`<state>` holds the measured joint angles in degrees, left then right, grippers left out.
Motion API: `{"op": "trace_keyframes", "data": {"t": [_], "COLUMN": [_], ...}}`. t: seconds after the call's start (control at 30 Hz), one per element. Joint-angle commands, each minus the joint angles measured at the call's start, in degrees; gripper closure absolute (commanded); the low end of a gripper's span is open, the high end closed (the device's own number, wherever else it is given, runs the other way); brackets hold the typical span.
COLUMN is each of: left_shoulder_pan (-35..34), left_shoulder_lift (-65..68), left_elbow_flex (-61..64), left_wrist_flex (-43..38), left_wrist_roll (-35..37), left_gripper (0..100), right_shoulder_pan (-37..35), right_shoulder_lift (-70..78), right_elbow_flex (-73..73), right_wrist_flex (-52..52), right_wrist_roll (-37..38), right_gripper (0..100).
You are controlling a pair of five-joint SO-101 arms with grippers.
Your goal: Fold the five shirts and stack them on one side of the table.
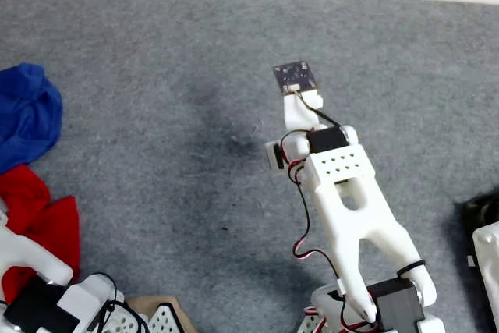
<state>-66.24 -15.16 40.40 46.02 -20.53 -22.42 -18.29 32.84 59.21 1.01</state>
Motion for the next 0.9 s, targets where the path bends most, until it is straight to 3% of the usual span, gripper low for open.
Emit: {"op": "trace_keyframes", "data": {"t": [0.0, 0.2, 0.3, 0.47, 0.57, 0.77, 0.87], "left_shoulder_pan": [1.7, 4.3, 9.0, 23.3, 34.9, 59.1, 62.3], "left_shoulder_lift": [-0.2, -0.7, -0.7, -0.7, -0.7, -0.7, -0.7], "left_elbow_flex": [1.4, 3.2, 3.0, 1.2, -1.3, -5.5, -6.4], "left_wrist_flex": [-5.3, -9.1, -9.1, -10.1, -10.2, -10.2, -9.9], "left_wrist_roll": [-0.4, -0.3, 0.9, 20.1, 27.5, 30.7, 30.7], "left_gripper": [94, 95, 95, 95, 95, 95, 95], "right_shoulder_pan": [-0.6, -0.6, -1.5, -3.5, -3.3, -2.7, -2.5], "right_shoulder_lift": [-1.7, -1.7, -1.8, -1.8, -1.8, -1.8, -1.7], "right_elbow_flex": [-0.1, 0.8, 2.8, 5.4, 5.7, 5.8, 6.1], "right_wrist_flex": [-0.7, -1.0, -2.9, -5.3, -7.0, -7.8, -7.9], "right_wrist_roll": [0.6, 0.6, 0.6, 0.6, 0.6, 0.5, 0.5], "right_gripper": [97.2, 97.2, 97.2, 97.2, 97.2, 97.2, 97.2]}}
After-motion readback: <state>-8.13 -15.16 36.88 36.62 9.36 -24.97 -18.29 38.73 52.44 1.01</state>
